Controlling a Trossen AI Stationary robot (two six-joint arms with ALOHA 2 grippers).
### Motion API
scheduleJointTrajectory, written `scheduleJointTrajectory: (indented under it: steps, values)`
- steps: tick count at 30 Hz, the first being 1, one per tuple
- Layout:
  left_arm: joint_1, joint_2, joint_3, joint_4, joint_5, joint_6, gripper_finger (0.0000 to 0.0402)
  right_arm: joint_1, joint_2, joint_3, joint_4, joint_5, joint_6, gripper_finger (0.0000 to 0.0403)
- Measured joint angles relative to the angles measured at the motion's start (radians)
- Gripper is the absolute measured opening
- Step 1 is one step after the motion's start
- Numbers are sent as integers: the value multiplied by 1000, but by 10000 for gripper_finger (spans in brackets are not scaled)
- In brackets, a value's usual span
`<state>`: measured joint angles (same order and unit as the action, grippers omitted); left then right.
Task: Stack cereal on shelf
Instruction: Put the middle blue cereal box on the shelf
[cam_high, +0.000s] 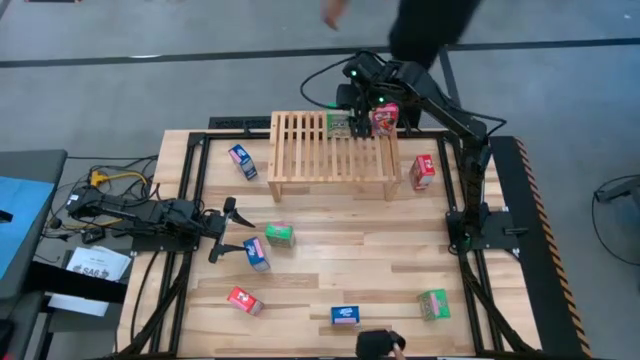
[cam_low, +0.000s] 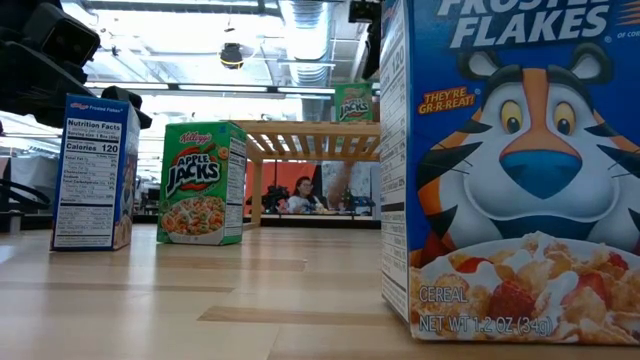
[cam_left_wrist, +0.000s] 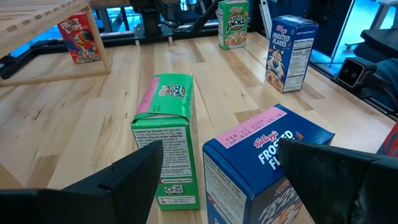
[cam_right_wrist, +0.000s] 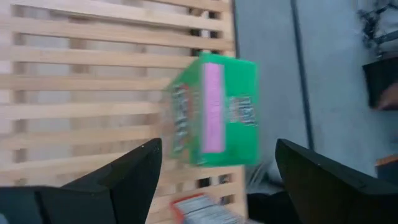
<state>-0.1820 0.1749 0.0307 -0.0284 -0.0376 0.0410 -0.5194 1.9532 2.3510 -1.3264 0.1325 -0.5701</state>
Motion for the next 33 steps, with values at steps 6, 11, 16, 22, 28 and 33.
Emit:
scheduleJointTrajectory:
  steps: [6, 11, 16, 22, 28, 33]
  values:
    - [0, 0, 0, 0, 0, 0, 307, 42, -64, 0, -96, -63, 121, 338]
    - [0, 0, 0, 0, 0, 0, 307, 49, -133, 1, -117, -245, 165, 338]
    - [0, 0, 0, 0, 0, 0, 307, 64, -187, -26, -112, -355, 186, 338]
    - [0, 0, 0, 0, 0, 0, 307, 95, -332, -283, 22, -350, 232, 338]
    - [0, 0, 0, 0, 0, 0, 307, 119, -586, -724, 357, -343, 263, 338]
    - [0, 0, 0, 0, 0, 0, 307, 145, -775, -1047, 605, -342, 302, 338]
